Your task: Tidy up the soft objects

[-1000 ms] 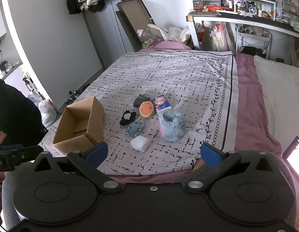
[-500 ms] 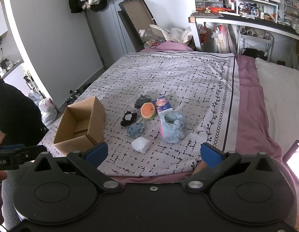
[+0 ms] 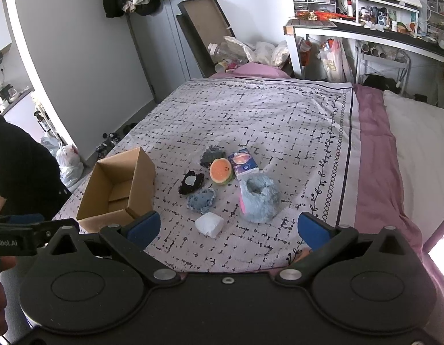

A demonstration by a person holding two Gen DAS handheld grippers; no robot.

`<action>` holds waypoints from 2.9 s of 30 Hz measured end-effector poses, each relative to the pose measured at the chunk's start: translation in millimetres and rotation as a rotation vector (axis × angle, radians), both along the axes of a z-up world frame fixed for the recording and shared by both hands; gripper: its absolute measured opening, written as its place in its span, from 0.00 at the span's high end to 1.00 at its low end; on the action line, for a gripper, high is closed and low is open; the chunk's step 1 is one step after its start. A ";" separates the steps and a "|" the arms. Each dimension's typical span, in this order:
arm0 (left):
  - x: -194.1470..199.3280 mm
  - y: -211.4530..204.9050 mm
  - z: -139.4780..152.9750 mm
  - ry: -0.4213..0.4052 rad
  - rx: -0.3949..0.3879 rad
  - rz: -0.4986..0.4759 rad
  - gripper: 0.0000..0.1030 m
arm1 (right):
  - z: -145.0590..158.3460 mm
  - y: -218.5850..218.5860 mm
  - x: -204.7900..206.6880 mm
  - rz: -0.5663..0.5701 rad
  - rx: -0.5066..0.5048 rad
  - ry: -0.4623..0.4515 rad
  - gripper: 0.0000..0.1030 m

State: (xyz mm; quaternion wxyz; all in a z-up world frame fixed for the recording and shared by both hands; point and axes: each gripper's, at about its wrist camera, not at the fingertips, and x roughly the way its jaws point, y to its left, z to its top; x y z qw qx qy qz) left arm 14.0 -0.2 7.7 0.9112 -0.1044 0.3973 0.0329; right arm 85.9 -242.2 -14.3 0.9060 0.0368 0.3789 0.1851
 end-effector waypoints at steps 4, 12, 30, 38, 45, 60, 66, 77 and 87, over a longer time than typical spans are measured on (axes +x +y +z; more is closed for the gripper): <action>12.6 -0.9 -3.0 0.003 -0.002 -0.006 0.01 | -5.2 -1.0 11.0 -0.018 0.002 0.019 0.00; 43.1 -5.3 -14.8 0.031 -0.016 -0.025 0.01 | -17.5 -6.4 38.3 -0.032 0.034 0.106 0.00; 119.3 -29.3 -41.1 0.082 -0.062 -0.050 0.01 | -51.5 -35.5 102.5 -0.161 0.092 0.195 0.00; 151.5 -43.4 -66.1 0.122 -0.123 -0.052 0.01 | -70.1 -46.4 129.1 -0.224 0.148 0.248 0.00; 179.3 -55.3 -86.2 0.134 -0.150 -0.061 0.02 | -86.2 -49.9 154.1 -0.254 0.180 0.268 0.00; 222.4 -71.9 -132.5 0.176 -0.249 -0.110 0.16 | -140.7 -50.5 187.7 -0.250 0.330 0.443 0.44; 231.1 -77.5 -148.2 0.210 -0.276 -0.133 0.36 | -154.6 -50.7 196.4 -0.252 0.362 0.497 0.54; 243.4 -84.7 -171.2 0.256 -0.295 -0.144 0.76 | -177.6 -39.8 211.2 -0.254 0.342 0.569 0.73; 234.0 -79.2 -154.1 0.187 -0.279 -0.149 0.77 | -158.6 -39.0 202.1 -0.194 0.382 0.481 0.79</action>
